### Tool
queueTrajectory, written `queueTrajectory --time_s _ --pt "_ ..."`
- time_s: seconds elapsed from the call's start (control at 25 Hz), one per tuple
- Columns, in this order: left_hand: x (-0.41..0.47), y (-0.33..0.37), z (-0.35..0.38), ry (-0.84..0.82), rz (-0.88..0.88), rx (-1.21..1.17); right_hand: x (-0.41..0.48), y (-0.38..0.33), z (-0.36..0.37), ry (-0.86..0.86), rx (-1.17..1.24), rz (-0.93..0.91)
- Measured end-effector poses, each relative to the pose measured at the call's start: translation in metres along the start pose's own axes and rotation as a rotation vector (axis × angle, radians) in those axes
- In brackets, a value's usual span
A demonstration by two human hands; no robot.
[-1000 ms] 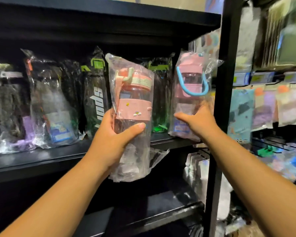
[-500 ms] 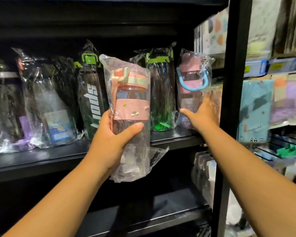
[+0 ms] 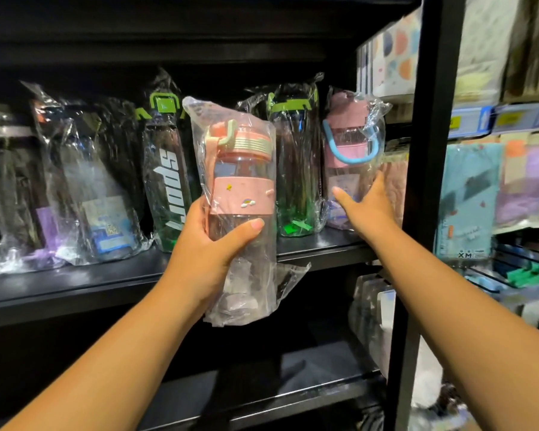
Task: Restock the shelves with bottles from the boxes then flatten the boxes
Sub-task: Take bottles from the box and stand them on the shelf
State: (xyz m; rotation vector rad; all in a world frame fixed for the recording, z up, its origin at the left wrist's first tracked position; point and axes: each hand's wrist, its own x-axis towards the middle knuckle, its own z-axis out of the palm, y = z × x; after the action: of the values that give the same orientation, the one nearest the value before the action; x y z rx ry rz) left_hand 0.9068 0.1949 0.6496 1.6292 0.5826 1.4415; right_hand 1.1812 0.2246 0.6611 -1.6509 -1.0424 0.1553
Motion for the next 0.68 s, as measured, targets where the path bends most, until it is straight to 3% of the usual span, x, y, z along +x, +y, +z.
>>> queueTrajectory --time_s 0.16,0.32,0.52,0.68 --pt "0.003 0.005 0.005 -0.006 -0.001 -0.017 -0.03 -0.004 -0.009 -0.034 0.054 -0.051" --pt "0.004 0.006 0.017 -0.032 0.005 -0.073 -0.077 -0.013 -0.015 0.025 0.223 -0.263" --pt "0.014 0.009 0.044 -0.098 0.002 -0.181 -0.118 -0.029 -0.008 -0.438 0.516 -0.303" --pt "0.019 0.011 0.057 -0.15 -0.023 -0.19 -0.12 -0.03 -0.008 -0.49 0.543 -0.321"
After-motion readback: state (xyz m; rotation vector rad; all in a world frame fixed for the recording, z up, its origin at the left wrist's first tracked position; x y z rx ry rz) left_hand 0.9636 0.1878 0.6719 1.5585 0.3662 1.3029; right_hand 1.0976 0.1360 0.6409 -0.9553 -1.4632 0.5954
